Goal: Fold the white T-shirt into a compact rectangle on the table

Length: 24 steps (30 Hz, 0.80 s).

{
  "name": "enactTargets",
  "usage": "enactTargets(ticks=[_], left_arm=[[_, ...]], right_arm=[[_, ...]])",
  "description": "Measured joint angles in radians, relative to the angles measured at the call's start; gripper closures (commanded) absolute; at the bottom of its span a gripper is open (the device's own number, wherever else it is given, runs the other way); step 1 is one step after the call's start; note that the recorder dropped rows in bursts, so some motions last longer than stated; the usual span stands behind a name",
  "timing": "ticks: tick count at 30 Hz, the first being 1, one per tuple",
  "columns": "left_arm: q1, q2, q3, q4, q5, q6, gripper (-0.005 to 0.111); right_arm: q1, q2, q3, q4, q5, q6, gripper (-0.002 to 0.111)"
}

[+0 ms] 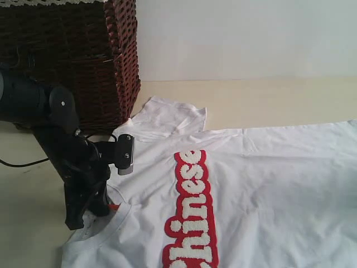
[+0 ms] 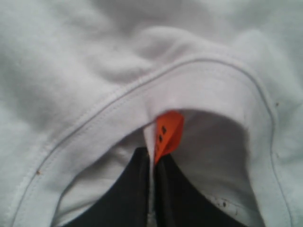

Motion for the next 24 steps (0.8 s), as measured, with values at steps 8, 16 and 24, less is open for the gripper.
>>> enactTargets(ticks=[8,16,24], left_arm=[[0.0,0.0,0.0,0.0,0.0,0.0,0.107],[0.0,0.0,0.0,0.0,0.0,0.0,0.107],[0.0,0.0,0.0,0.0,0.0,0.0,0.107]], right_arm=[[0.0,0.005,-0.002,0.009,0.0,0.0,0.004],[0.0,0.005,-0.002,0.01,0.002,0.0,0.004],[0.0,0.005,-0.002,0.01,0.004,0.0,0.004]])
